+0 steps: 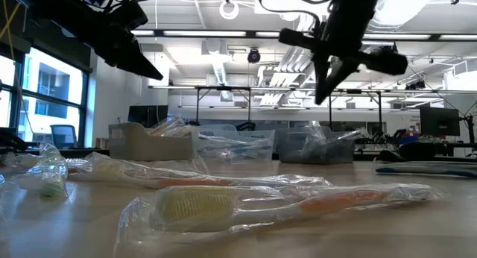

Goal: Pick & Place Toothbrushes
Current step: Put the blue toothbrush into the transparent bin

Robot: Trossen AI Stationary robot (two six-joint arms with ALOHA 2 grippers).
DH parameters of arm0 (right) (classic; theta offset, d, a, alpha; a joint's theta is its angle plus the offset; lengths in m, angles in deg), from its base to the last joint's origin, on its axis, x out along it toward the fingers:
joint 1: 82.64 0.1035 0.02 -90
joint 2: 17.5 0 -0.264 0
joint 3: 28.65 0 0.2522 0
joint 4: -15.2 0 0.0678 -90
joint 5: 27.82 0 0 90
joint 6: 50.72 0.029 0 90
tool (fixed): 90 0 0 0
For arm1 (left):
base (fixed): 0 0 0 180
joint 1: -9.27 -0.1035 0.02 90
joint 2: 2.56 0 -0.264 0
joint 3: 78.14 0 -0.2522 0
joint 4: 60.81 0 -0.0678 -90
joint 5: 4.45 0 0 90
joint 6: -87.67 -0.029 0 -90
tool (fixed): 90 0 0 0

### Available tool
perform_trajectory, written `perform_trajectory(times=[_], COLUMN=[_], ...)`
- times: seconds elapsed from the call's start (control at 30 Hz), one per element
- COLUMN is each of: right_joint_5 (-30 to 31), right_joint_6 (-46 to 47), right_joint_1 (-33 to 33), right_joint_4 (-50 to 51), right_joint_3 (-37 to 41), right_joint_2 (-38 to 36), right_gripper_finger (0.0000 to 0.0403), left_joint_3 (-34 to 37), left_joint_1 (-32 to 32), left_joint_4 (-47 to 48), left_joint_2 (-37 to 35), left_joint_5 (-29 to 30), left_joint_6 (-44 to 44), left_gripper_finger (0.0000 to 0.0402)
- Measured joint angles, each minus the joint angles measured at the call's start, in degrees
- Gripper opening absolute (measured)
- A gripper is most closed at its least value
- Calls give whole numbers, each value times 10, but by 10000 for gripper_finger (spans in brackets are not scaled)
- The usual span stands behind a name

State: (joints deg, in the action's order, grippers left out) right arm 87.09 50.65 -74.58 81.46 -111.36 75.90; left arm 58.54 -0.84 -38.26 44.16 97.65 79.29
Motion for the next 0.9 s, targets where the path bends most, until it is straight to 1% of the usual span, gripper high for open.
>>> perform_trajectory(times=[0.13, 0.23, 0.57, 0.67, 0.9], right_joint_5=[-95, -145, -184, -178, -177], right_joint_6=[-97, -178, -339, -356, -357], right_joint_1=[-26, -41, -64, -63, -63], right_joint_4=[81, 97, 99, 98, 95], right_joint_3=[-16, -16, -16, -16, -16], right_joint_2=[0, 0, 0, 0, 0], right_gripper_finger=[2, 2, 2, 2, 2], left_joint_3=[0, 0, 0, 0, 0], left_joint_1=[0, 0, 0, 0, 0], left_joint_4=[4, 4, 4, 4, 9], left_joint_2=[0, 0, 0, 0, 0], left_joint_5=[0, 0, 1, 2, 2], left_joint_6=[9, 16, 19, 33, 42], left_gripper_finger=[1, 1, 1, 1, 1])
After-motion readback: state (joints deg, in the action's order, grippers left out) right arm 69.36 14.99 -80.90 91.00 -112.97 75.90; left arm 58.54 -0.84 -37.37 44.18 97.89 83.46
